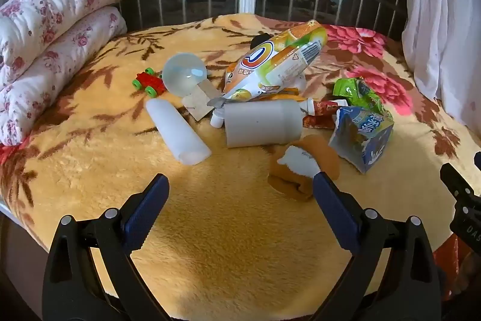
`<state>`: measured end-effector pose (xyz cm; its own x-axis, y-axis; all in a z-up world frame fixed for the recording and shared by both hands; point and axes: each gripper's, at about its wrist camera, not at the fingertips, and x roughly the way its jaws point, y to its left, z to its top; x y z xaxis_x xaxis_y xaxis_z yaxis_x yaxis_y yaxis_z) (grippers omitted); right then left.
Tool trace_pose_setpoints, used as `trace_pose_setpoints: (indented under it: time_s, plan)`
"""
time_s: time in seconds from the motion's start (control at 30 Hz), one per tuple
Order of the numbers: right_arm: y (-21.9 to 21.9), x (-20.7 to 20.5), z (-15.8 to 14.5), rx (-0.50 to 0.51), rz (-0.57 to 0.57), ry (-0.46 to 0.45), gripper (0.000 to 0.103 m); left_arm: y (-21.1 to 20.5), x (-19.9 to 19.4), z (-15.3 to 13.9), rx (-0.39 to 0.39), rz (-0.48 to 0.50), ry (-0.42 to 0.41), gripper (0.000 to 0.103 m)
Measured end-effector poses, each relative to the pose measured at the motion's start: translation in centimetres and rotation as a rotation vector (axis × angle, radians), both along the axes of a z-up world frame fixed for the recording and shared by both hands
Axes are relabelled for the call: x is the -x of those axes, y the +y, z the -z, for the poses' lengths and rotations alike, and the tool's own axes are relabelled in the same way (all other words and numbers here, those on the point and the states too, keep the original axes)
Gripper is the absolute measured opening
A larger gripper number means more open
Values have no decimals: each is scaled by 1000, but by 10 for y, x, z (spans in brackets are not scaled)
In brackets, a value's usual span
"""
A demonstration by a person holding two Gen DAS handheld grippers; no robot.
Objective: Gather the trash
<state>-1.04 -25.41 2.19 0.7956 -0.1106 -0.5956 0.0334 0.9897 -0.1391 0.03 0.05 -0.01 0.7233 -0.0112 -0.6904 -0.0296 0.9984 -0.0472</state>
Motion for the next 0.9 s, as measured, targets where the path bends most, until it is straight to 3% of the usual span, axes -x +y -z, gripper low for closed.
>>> trace_pose_setpoints:
  time_s: [0.9]
  plan:
    - [-11,-2,2,-13,25,13,98,-31,-10,1,-35,45,-1,94]
